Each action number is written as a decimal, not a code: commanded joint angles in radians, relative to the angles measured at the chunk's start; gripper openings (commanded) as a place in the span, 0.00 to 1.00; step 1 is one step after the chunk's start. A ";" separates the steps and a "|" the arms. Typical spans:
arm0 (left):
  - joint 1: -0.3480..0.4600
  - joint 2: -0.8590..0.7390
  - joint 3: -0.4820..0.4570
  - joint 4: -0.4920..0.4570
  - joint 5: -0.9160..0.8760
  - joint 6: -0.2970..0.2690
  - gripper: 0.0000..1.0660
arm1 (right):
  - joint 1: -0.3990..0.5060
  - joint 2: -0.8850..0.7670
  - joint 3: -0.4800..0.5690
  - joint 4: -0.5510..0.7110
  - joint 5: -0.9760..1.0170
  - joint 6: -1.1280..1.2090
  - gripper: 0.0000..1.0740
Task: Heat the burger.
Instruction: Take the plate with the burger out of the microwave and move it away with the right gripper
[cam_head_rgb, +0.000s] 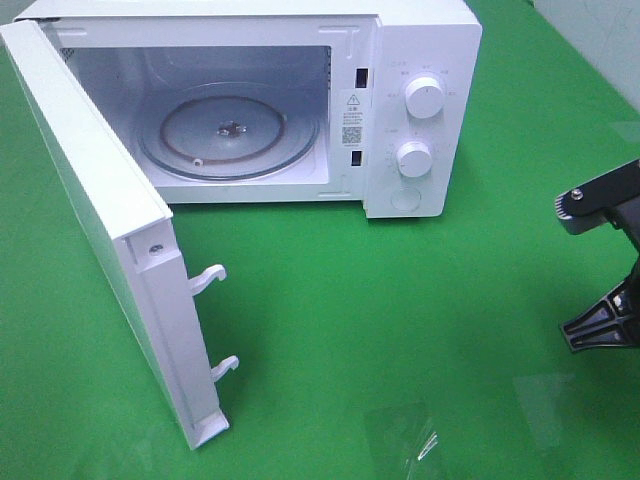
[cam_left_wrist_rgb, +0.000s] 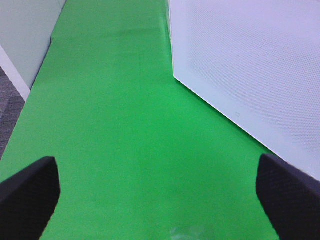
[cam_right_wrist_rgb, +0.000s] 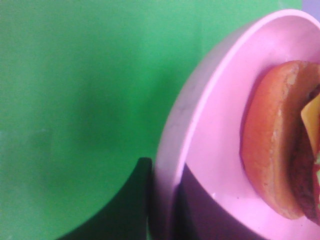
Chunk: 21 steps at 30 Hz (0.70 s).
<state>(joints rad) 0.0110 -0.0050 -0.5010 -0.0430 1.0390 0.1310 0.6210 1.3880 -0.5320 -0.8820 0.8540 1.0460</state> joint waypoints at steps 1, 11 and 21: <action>0.001 -0.024 0.003 -0.001 0.000 0.001 0.94 | -0.062 0.064 0.002 -0.070 -0.023 0.018 0.00; 0.001 -0.024 0.003 -0.001 0.000 0.001 0.94 | -0.152 0.243 0.002 -0.171 -0.101 0.117 0.00; 0.001 -0.024 0.003 -0.001 0.000 0.001 0.94 | -0.168 0.375 0.002 -0.260 -0.154 0.251 0.04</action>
<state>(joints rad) 0.0110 -0.0050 -0.5010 -0.0430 1.0390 0.1310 0.4570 1.7510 -0.5350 -1.0940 0.6640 1.2860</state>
